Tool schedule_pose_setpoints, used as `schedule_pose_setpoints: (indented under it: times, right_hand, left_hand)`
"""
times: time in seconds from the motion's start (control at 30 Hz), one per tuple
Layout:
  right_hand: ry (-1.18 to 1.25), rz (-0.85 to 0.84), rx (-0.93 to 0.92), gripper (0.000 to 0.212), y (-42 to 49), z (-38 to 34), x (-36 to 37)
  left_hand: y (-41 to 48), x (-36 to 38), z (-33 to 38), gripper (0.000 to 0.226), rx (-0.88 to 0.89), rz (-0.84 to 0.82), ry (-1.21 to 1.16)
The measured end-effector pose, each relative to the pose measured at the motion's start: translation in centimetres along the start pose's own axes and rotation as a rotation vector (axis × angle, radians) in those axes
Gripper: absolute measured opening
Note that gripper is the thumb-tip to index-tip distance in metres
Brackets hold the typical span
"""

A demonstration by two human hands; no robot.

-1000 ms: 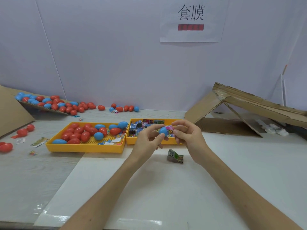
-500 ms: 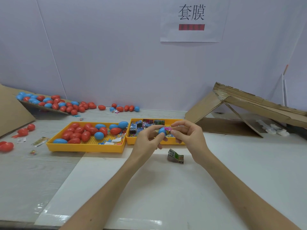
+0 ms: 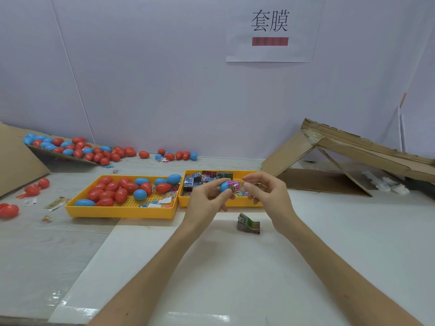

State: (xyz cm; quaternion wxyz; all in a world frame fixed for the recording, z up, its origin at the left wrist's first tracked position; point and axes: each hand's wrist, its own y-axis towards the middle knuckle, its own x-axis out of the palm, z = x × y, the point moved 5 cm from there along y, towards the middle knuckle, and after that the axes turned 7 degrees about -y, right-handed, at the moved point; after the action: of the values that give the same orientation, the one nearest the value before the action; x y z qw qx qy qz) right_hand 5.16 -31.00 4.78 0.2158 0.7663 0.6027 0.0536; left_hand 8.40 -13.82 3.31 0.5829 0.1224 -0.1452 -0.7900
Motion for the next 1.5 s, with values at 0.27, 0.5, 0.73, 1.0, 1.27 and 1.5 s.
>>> schedule_pose_setpoints:
  times: [0.27, 0.5, 0.73, 1.0, 1.27, 1.5]
  right_hand:
    - [0.163, -0.167, 0.266, 0.025, 0.0, 1.3, 0.7]
    - [0.225, -0.166, 0.313, 0.028, 0.3, 1.6, 0.6]
    - [0.180, -0.198, 0.332, 0.028, 0.2, 1.9, 0.8]
    - [-0.041, -0.269, 0.113, 0.033, -0.3, 0.3, 1.2]
    - [-0.110, -0.257, 0.077, 0.015, -0.3, 0.5, 0.9]
    - [-0.096, -0.259, 0.036, 0.024, -0.3, 0.6, 0.8]
  left_hand:
    - [-0.2, 0.9, -0.1, 0.030, -0.038, -0.121, -0.042]
    - [-0.1, 1.0, -0.6, 0.026, -0.167, -0.105, -0.164]
    - [-0.1, 0.8, -0.6, 0.028, -0.230, -0.107, -0.212]
    - [0.0, 0.5, -0.5, 0.032, -0.213, -0.073, -0.164]
    - [-0.3, 1.0, -0.5, 0.038, -0.195, -0.119, -0.044]
    - [-0.4, 0.9, -0.4, 0.025, -0.229, -0.113, -0.137]
